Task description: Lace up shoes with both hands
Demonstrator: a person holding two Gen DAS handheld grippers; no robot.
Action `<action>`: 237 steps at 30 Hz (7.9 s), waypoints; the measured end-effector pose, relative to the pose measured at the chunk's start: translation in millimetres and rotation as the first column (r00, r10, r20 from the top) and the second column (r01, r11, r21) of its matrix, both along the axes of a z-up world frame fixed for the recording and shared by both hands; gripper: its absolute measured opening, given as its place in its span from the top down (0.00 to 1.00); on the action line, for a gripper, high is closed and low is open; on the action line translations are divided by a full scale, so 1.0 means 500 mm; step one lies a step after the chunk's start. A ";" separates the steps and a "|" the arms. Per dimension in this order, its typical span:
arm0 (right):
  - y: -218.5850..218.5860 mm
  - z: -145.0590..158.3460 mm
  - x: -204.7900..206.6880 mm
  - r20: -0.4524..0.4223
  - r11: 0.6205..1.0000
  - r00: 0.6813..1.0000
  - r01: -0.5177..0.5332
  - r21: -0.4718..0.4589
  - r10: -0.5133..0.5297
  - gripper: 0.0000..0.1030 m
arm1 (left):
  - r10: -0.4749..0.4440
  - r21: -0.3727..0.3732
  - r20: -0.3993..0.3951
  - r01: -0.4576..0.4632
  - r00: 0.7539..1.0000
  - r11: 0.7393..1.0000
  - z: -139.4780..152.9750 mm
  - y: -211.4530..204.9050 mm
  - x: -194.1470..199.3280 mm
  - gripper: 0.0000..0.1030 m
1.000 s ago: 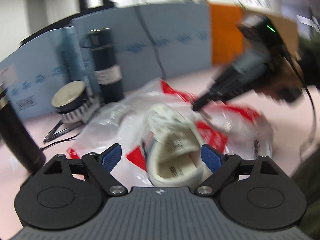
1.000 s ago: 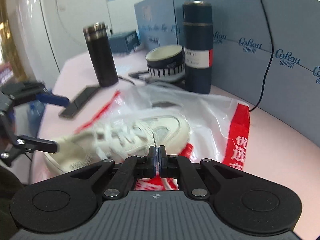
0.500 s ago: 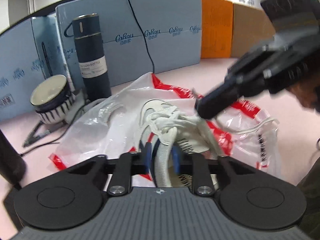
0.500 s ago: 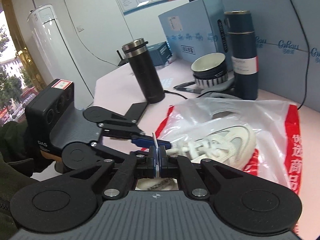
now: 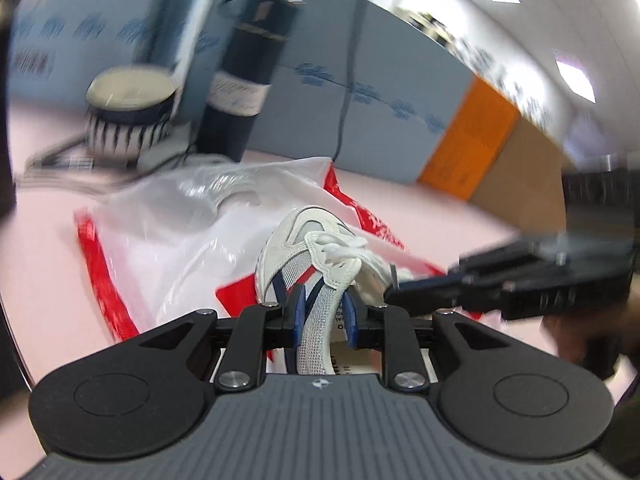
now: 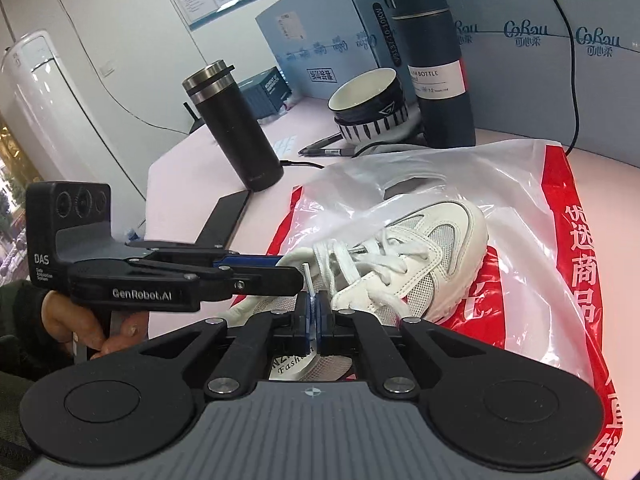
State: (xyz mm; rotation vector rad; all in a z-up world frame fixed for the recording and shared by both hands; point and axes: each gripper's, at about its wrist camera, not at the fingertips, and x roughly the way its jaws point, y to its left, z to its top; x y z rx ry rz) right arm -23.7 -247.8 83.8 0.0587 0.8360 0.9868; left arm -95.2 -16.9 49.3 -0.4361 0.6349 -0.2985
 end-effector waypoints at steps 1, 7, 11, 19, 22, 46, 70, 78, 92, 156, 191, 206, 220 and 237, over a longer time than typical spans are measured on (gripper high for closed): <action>0.003 0.001 -0.001 0.002 1.000 1.000 0.000 -0.005 0.000 0.98 | 0.018 -0.056 -0.017 -0.019 1.000 0.998 -0.007 0.010 0.001 0.80; 0.025 0.007 0.003 0.007 0.999 0.999 -0.033 -0.029 0.033 0.98 | 0.080 -0.302 -0.107 -0.109 0.991 0.947 -0.042 0.049 0.003 0.80; 0.034 0.007 0.011 -0.007 0.998 0.999 -0.041 -0.042 0.041 0.98 | 0.097 -0.465 -0.181 -0.172 0.979 0.869 -0.074 0.073 0.006 0.80; 0.052 0.004 0.030 -0.048 0.996 0.997 -0.060 -0.070 0.056 0.98 | 0.105 -0.588 -0.242 -0.231 0.965 0.775 -0.105 0.084 0.004 0.80; 0.058 0.002 0.037 -0.064 0.995 0.996 -0.067 -0.081 0.062 0.98 | 0.103 -0.590 -0.241 -0.231 0.965 0.774 -0.106 0.084 0.004 0.80; 0.037 0.019 0.069 -0.132 0.999 0.991 0.019 0.029 -0.015 0.97 | 0.091 -0.564 -0.236 -0.212 0.968 0.798 -0.107 0.086 -0.007 0.79; 0.090 0.023 0.016 0.098 0.956 0.980 -0.142 -0.258 0.172 0.97 | 0.095 -0.526 -0.230 -0.206 0.969 0.825 -0.097 0.077 -0.004 0.78; 0.069 0.017 0.042 0.026 0.989 0.998 -0.048 -0.139 0.053 0.97 | 0.092 -0.517 -0.229 -0.201 0.969 0.832 -0.094 0.077 -0.002 0.77; 0.057 0.009 0.035 -0.050 0.998 0.998 -0.028 -0.054 0.026 0.97 | 0.082 -0.408 -0.291 -0.201 0.953 0.891 -0.104 0.062 -0.010 0.46; -0.022 0.008 -0.088 0.273 0.990 0.953 0.138 0.009 -0.135 0.25 | 0.188 -0.424 -0.039 -0.186 0.981 0.886 -0.019 0.023 0.001 0.95; -0.001 -0.032 -0.083 0.211 0.988 0.970 0.139 -0.071 -0.121 0.19 | 0.357 -0.462 0.002 -0.316 0.934 0.829 -0.007 0.083 -0.042 1.00; -0.001 -0.039 -0.079 0.203 0.984 0.970 0.156 -0.085 -0.137 0.19 | 0.219 -0.388 -0.058 -0.224 0.974 0.894 -0.030 0.027 -0.005 0.77; 0.021 -0.070 -0.034 0.212 0.959 0.962 0.213 -0.186 -0.173 0.08 | 0.340 -0.401 0.011 -0.307 0.940 0.863 -0.008 0.066 -0.032 1.00; 0.011 -0.075 -0.036 0.189 0.958 0.960 0.238 -0.161 -0.207 0.08 | 0.192 -0.348 -0.024 -0.188 0.981 0.918 -0.012 0.025 -0.014 0.77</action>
